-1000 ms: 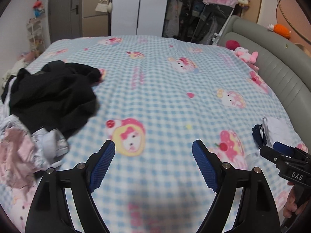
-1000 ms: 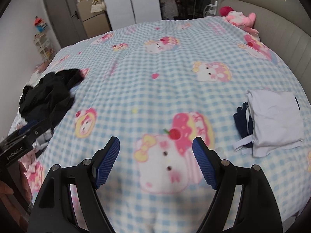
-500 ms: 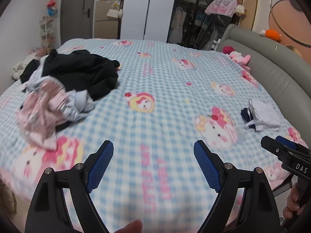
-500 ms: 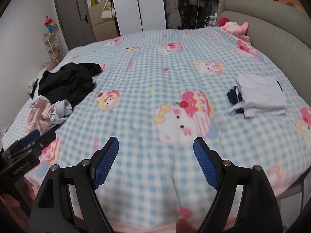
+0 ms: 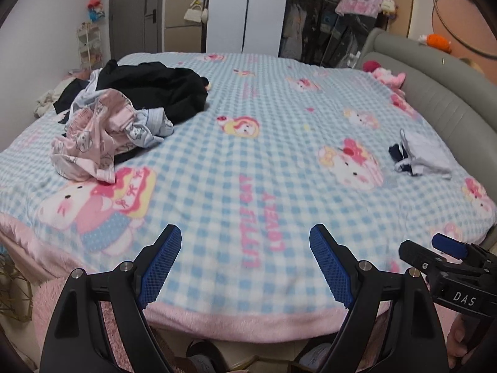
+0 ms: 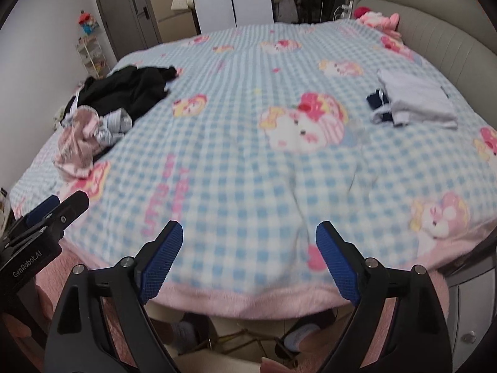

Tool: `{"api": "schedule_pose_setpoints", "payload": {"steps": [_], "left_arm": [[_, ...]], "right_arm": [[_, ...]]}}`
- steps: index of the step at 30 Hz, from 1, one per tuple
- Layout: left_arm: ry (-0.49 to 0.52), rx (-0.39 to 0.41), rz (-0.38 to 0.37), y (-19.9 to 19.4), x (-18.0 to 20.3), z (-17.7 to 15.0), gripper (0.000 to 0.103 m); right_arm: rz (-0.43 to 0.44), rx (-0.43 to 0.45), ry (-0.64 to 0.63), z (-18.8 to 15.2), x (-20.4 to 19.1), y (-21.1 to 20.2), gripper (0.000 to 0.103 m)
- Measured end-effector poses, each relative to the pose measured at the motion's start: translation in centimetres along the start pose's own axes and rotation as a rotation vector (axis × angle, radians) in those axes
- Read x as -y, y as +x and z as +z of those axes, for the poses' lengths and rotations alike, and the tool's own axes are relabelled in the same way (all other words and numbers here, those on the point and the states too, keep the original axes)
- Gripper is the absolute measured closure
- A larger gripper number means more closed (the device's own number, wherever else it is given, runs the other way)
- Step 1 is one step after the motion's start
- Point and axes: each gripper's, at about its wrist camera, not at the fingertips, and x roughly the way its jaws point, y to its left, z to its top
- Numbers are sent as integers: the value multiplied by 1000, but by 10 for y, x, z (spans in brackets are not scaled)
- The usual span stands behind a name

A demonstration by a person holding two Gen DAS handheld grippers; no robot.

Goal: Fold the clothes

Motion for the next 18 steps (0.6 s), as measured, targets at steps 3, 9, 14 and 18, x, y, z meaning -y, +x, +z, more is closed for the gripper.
{"api": "schedule_pose_setpoints", "payload": {"steps": [3,9,14,18], "left_arm": [[-3,-11,-16,-1,4,-6,16],[23,-16,-45,-3,17,-8,16],[25,-6,-53,-7,23,-4,16],[22,-5,-55,-8,23,-4,16]], "right_arm": [[-6,-4,-4,-5,-1,2,14],[-8,12,-4,-5,-4,-3,10],[-8,5,-5,-6,-6,-4,10],[-9,0,-3,-8,-6,-3,10]]}}
